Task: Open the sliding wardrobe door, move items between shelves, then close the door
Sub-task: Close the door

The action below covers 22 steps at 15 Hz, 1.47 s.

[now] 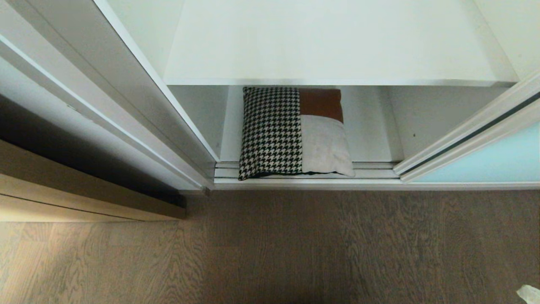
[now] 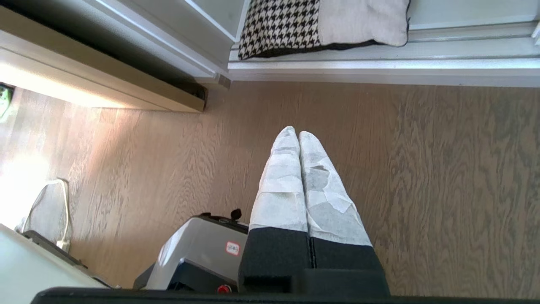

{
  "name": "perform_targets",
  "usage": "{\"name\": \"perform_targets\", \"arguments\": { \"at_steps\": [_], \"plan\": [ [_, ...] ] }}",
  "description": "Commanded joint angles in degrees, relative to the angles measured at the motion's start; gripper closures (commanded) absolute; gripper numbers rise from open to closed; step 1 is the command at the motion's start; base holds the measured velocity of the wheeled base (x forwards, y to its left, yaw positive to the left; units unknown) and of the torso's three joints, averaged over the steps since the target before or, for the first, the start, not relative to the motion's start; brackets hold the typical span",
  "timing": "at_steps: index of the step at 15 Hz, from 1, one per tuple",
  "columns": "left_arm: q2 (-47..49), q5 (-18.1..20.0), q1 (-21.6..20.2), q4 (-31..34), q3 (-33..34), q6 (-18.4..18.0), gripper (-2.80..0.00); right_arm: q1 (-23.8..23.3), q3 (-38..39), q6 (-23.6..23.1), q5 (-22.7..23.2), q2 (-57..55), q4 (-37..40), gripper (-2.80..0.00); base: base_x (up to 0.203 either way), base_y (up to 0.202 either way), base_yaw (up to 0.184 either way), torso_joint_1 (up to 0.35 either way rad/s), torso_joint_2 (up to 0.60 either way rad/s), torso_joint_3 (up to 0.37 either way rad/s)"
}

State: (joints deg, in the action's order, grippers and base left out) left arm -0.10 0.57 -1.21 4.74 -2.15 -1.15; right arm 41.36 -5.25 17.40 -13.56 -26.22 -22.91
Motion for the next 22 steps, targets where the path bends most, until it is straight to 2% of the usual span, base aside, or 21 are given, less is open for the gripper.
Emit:
{"name": "perform_targets", "arguments": {
  "at_steps": [1,6,9,13,15,17,20,22],
  "plan": [
    [0.3,-0.1,0.0,0.4,0.2,0.3,0.0,0.0,-0.1,0.1,-0.1,0.8,0.0,0.0,0.0,0.0,0.0,0.0,0.0,0.0],
    [0.3,-0.1,0.0,0.4,0.2,0.8,0.0,-0.1,-0.8,0.2,0.0,0.8,0.1,0.0,0.0,0.0,0.0,0.0,0.0,0.0],
    [0.3,-0.1,0.0,0.4,0.2,0.8,0.0,-0.8,-4.0,0.4,-0.3,-1.5,0.2,0.0,0.0,0.0,0.0,0.0,0.0,0.0],
    [0.3,-0.1,0.0,0.4,0.2,0.8,0.0,-4.7,-10.3,0.1,-2.4,-3.8,1.6,0.0,0.0,0.0,0.0,0.0,0.0,0.0],
    [0.3,-0.1,0.0,0.4,0.2,0.8,0.0,-7.0,-15.0,-0.1,-3.8,-3.5,6.4,0.0,0.0,0.0,0.0,0.0,0.0,0.0],
    [0.3,-0.1,0.0,0.4,0.2,0.8,0.0,-10.3,-19.1,-2.4,-4.4,-2.9,11.9,0.0,0.0,0.0,0.0,0.0,0.0,0.0],
    [0.3,-0.1,0.0,0.4,0.2,0.8,0.0,-12.8,-21.4,-9.8,-4.7,-2.5,13.9,0.0,0.0,0.0,0.0,0.0,0.0,0.0],
    [0.3,-0.1,0.0,0.4,0.2,0.8,0.0,-13.0,-23.4,-10.3,-8.3,-2.7,13.9,0.0,0.0,0.0,0.0,0.0,0.0,0.0]
  ]
}}
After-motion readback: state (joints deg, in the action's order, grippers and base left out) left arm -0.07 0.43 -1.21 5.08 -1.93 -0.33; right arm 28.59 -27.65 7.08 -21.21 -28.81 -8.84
